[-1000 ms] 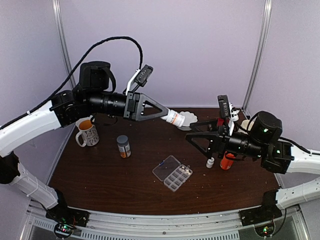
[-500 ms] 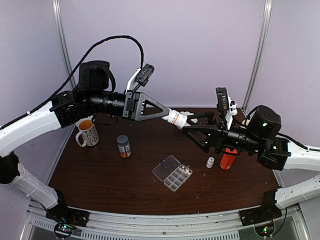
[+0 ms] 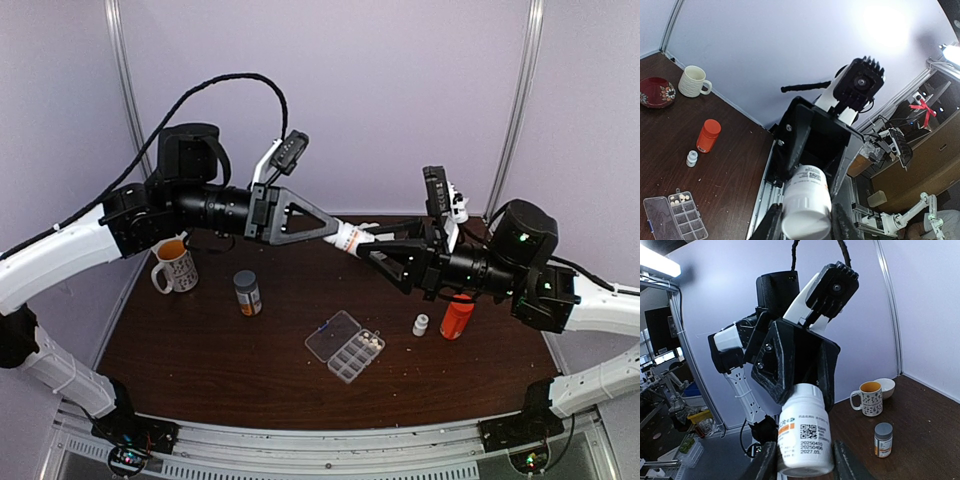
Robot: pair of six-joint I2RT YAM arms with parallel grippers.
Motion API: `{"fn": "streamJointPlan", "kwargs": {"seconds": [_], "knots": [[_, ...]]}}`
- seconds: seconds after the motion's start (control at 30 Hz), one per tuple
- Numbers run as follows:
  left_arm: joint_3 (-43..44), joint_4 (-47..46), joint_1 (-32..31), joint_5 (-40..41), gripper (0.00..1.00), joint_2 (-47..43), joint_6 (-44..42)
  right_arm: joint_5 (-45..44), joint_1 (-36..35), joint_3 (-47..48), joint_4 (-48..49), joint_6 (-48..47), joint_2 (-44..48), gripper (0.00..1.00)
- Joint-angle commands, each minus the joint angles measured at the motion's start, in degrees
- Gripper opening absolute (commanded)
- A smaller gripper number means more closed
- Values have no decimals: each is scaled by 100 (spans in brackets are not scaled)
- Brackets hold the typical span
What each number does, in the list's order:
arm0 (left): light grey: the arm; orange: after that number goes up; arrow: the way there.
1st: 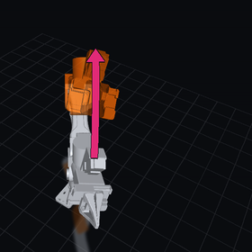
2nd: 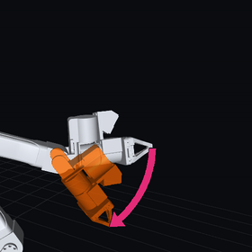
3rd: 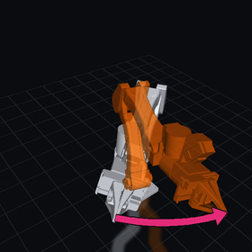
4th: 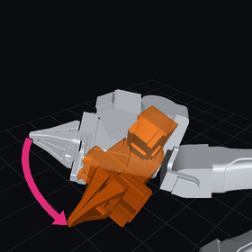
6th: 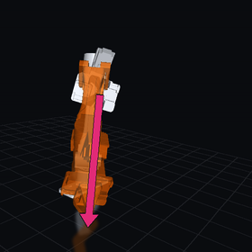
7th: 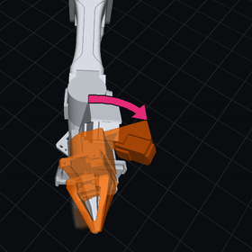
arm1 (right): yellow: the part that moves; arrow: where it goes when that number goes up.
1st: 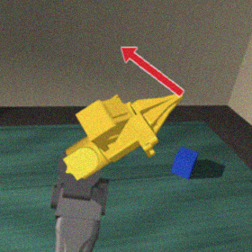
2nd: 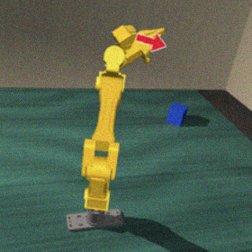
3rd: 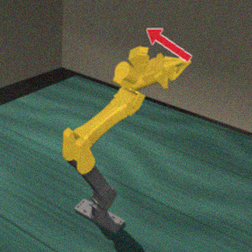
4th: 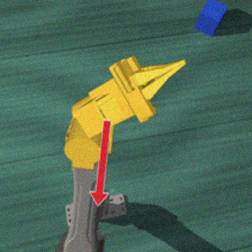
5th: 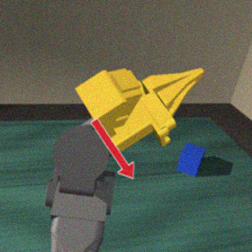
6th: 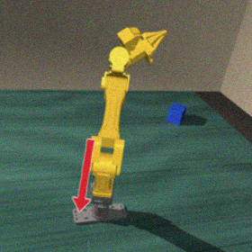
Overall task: Sort the pills into containers
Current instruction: Pass from the left arm to the right
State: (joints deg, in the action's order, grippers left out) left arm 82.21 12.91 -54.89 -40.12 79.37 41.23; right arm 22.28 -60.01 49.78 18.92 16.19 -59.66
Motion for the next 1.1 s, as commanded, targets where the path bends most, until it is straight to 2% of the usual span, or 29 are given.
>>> {"fn": "streamJointPlan", "kwargs": {"seconds": [0.0, 0.2, 0.33, 0.37, 0.4, 0.43, 0.47, 0.5, 0.67, 0.87, 0.9, 0.97, 1.07], "knots": [[-54, -404, -42, -71, 0, -182, 29, 170, -2, 221, -99, -32, -33, 33], [-131, -492, -40, -49, 0, -195, 64, 257, -2, 209, -150, 7, -41, 38], [-165, -506, -45, -50, 0, -220, 72, 234, -4, 208, -176, -17, -31, 25], [-174, -515, -41, -43, 0, -227, 84, 229, -2, 208, -177, -26, -29, 25], [-183, -523, -46, -48, 0, -235, 83, 222, -8, 208, -185, -28, -28, 31], [-188, -530, -52, -49, 0, -240, 86, 224, -10, 208, -184, -23, -33, 44], [-188, -535, -56, -53, 0, -249, 82, 232, -11, 208, -186, -20, -37, 52], [-188, -535, -53, -49, 0, -251, 86, 247, -12, 208, -188, -19, -41, 54], [-193, -553, -54, -48, 0, -265, 94, 276, -19, 183, -170, 5, -68, 58], [-223, -553, -54, -43, 0, -277, 96, 278, -20, 177, -145, 12, -63, 47], [-231, -554, -54, -40, 0, -269, 101, 277, -20, 181, -143, 16, -63, 49], [-232, -557, -52, -40, 0, -280, 100, 252, -20, 173, -122, 23, -47, 60], [-241, -552, -51, -40, 0, -273, 103, 227, -24, 155, -91, 25, -21, 62]]}}
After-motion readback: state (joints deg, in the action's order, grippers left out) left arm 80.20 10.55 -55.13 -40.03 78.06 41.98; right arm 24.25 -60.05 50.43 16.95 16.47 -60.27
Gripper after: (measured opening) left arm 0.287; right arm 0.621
